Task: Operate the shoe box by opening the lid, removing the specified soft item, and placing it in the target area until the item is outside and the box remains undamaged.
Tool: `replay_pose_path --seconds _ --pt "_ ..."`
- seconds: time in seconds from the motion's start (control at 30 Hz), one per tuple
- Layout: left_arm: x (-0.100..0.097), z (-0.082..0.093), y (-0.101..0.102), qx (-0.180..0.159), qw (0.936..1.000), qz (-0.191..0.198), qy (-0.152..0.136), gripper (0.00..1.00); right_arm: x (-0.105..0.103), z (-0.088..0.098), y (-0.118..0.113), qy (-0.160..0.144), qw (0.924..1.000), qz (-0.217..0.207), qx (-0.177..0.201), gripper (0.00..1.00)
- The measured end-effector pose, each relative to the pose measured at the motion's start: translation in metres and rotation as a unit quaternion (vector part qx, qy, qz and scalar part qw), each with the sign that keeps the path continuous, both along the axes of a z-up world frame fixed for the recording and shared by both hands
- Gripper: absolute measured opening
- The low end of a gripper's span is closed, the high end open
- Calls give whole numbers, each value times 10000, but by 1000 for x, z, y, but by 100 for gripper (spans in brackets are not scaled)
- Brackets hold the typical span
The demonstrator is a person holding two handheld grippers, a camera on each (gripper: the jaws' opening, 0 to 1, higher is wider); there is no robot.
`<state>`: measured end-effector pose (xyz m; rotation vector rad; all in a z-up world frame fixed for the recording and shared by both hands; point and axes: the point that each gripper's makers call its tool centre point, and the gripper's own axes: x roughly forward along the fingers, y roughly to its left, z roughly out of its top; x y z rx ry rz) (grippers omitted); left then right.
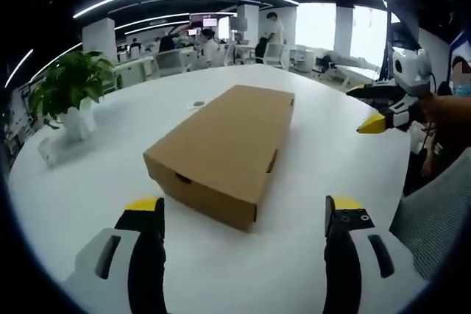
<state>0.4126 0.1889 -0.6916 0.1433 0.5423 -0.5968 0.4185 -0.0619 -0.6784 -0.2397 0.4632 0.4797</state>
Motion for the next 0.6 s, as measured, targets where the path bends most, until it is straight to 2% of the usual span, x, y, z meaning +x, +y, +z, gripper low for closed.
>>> replay_pose_path --seconds 0.27,0.6 --pt "3 -8 -3 -8 9999 79 90 85 15 -4 -2 46 9998 162 79 78" --pt "8 -14 -3 1 9996 225 167 79 32 -8 1 -24 9981 598 -137 75"
